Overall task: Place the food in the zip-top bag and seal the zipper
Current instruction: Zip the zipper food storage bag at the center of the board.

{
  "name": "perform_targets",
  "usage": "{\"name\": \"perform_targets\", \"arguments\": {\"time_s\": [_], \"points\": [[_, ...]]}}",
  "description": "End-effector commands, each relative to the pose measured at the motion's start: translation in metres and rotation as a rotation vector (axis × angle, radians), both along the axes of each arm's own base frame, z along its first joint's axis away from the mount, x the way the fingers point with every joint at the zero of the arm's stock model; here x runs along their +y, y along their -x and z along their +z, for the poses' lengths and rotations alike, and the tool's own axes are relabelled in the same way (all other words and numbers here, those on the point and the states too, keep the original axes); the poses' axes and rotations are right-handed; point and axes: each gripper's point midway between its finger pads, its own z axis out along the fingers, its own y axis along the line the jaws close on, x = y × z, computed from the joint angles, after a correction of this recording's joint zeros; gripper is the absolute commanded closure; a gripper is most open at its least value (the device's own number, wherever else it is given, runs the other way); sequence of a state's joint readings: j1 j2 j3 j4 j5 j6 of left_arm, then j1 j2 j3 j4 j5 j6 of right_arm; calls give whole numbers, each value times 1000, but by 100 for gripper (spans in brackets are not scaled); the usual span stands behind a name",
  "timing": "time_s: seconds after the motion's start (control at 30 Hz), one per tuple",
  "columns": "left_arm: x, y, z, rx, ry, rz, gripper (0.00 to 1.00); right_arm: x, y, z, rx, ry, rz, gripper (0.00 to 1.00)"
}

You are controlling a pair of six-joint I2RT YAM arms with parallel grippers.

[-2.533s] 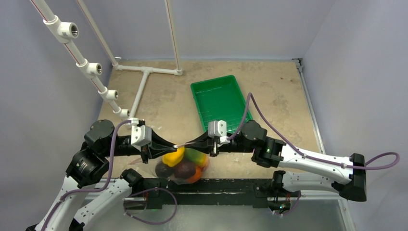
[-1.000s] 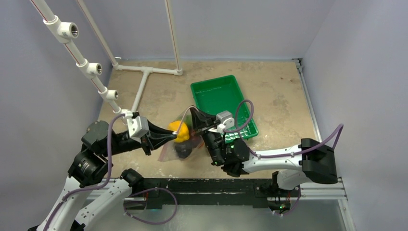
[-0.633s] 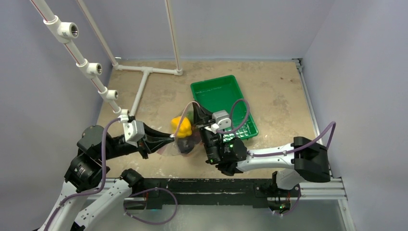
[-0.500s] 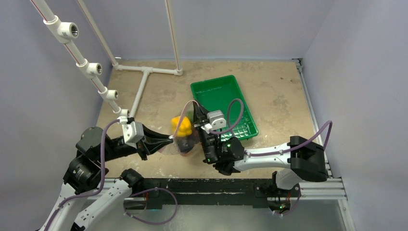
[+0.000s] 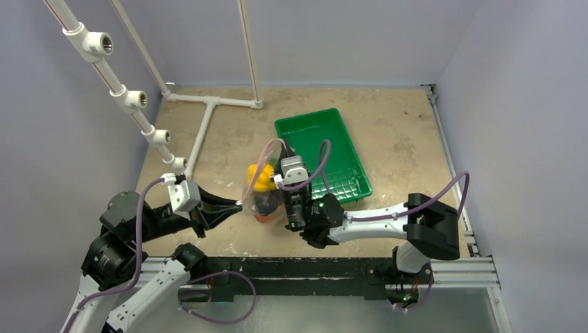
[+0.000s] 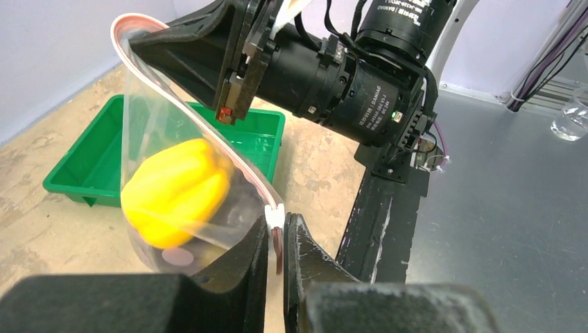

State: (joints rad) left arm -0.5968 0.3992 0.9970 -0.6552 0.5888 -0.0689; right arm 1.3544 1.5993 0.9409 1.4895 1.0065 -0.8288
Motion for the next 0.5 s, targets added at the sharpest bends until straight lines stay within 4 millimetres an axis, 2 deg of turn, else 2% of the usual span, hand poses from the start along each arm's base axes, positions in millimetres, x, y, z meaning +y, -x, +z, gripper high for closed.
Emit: {"name": "perform_targets", "arguments": {"time_s": [0.0, 0.2, 0.47], "points": [[6, 24, 17, -2, 43, -48, 100, -80, -6, 59, -86, -499, -112, 100], [9, 25, 18, 6, 45, -32, 100, -85, -10, 57, -89, -496, -128, 100], [8, 14, 30, -26, 73, 4, 100, -78, -8, 66, -79, -507, -39, 100]]}}
